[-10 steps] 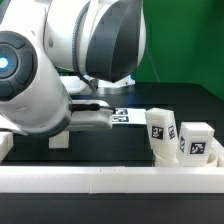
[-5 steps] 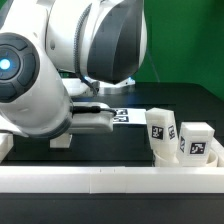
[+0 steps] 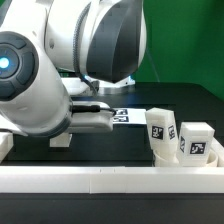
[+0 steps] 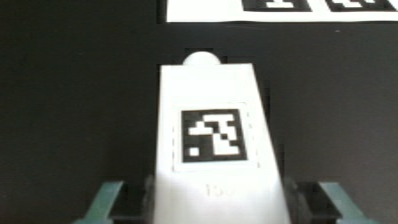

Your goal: Assemble stool

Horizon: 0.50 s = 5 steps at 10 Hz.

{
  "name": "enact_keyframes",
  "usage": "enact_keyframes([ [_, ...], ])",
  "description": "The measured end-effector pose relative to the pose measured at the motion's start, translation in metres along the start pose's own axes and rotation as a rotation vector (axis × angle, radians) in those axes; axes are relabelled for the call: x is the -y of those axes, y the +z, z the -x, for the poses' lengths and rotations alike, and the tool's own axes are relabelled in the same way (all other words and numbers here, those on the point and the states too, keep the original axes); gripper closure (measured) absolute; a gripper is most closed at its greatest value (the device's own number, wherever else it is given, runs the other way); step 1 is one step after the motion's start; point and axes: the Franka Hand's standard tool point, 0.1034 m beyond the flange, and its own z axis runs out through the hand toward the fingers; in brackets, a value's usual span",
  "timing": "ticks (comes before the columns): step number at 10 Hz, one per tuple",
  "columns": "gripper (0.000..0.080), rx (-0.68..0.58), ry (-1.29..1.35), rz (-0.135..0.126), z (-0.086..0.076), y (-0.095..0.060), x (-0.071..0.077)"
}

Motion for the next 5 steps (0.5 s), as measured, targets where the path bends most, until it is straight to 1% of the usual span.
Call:
enact_keyframes([
  [1,0.0465,0.011,0.039,-0.007,0.012,-0.01,0.007],
  [2,0.0464,0.04,0.104,-0.015,0.029,-0.022,0.017],
  [3,0.0464,0.044,0.162,-0.022,0.039,-0.033,0.025],
  [4,0.0462,0.032,0.191,-0.028,0.045,-0.043,0.031],
  [5,0.0462,0.012,0.175,-0.026,0.039,-0.04,0.028],
])
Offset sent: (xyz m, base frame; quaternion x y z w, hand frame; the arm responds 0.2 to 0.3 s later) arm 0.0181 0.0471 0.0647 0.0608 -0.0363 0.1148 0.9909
